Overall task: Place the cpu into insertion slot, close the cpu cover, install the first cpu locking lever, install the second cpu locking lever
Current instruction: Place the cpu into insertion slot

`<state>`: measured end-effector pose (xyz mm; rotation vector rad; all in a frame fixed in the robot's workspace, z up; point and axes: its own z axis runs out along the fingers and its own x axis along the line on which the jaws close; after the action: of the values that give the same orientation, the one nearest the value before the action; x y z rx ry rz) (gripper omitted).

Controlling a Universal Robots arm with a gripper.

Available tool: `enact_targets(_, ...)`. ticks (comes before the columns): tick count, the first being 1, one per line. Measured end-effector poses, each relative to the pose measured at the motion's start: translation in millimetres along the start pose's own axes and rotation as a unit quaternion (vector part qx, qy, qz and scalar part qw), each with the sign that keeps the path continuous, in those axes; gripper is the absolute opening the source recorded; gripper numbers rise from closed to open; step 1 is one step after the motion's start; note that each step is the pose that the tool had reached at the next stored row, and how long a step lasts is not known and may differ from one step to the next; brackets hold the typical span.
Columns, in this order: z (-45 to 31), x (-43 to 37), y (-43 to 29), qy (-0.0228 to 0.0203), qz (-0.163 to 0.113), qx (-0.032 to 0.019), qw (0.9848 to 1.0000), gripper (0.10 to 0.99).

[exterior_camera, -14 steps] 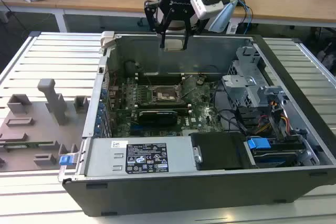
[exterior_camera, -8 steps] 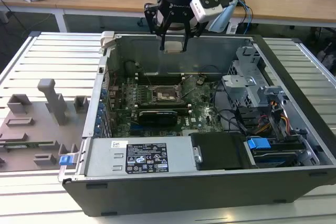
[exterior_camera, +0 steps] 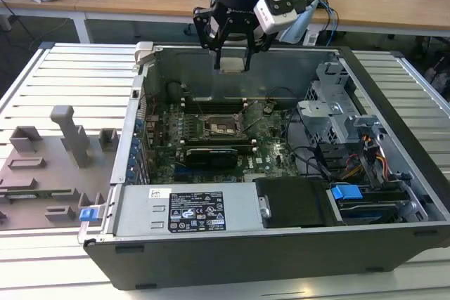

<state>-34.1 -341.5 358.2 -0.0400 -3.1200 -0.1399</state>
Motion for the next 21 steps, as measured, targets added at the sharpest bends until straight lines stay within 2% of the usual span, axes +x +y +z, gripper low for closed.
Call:
enact_targets(5,5.5,-0.1,-0.5,0.0,0.0,0.0,1.0,0.545)
enact_targets(9,13.5,-0.3,-1.2,0.0,0.0,0.0005,1.0,0.545)
enact_targets(21,23.7,-0.5,-2.1,0.0,0.0,0.0006,1.0,0.545)
